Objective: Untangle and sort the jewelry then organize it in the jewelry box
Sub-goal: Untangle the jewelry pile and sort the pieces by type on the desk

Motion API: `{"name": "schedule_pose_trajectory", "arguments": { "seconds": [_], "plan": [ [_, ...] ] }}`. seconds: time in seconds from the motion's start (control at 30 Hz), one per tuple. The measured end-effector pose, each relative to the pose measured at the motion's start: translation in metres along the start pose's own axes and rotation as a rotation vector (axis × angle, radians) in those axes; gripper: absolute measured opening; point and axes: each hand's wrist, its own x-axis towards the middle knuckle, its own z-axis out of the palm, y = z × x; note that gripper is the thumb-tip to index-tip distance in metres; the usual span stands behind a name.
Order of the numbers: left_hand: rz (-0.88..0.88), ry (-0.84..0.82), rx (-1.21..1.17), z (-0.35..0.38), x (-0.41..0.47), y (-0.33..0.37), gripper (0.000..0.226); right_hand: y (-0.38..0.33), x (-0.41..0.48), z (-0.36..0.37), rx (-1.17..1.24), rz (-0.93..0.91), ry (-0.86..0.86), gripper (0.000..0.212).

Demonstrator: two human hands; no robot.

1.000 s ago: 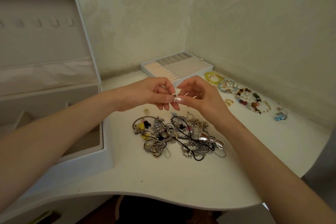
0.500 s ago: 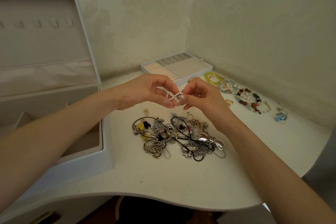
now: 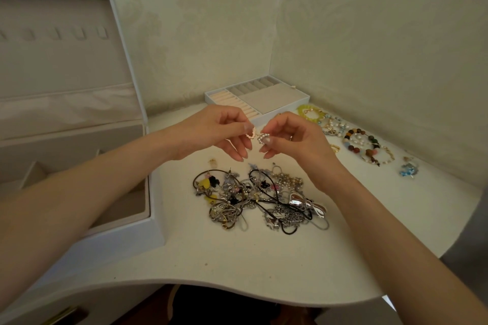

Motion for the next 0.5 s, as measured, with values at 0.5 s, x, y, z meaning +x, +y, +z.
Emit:
{"name": "schedule_pose_trajectory", "arguments": {
  "seconds": [0.5],
  "plan": [
    [-0.015, 0.025, -0.055, 0.0002, 0.0021, -0.0015, 0.022, 0.0002, 0.0003, -0.0012, 0.038, 0.046, -0.034, 0.016]
  ]
}}
